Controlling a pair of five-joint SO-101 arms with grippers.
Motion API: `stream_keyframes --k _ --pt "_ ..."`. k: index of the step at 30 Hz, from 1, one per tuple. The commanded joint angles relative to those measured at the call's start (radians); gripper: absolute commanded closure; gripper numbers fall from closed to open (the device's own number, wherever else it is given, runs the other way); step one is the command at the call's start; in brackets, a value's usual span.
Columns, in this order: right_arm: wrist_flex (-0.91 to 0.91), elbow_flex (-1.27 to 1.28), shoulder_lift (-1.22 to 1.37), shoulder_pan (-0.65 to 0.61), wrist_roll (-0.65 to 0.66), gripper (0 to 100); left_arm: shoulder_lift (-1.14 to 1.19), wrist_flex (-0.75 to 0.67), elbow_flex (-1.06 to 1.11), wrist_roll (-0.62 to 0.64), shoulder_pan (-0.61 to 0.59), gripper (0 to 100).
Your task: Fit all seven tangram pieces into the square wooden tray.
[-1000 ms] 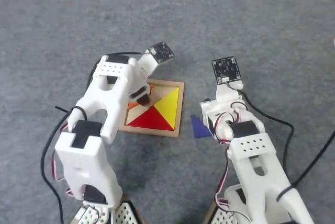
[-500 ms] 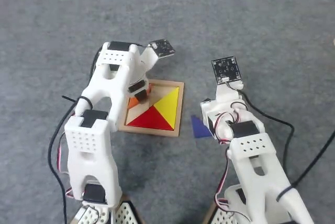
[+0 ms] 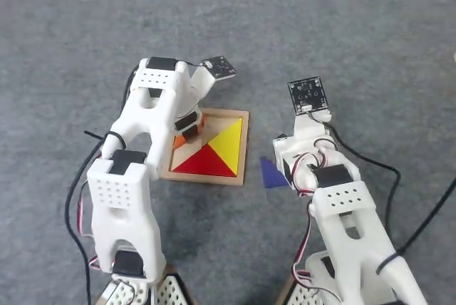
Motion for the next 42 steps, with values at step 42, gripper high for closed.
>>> stream_keyframes --k 42 --pt "-0.019 -0.003 -0.041 0.007 0.015 75.7 -0.084 -0.224 0.113 0.038 0.015 80"
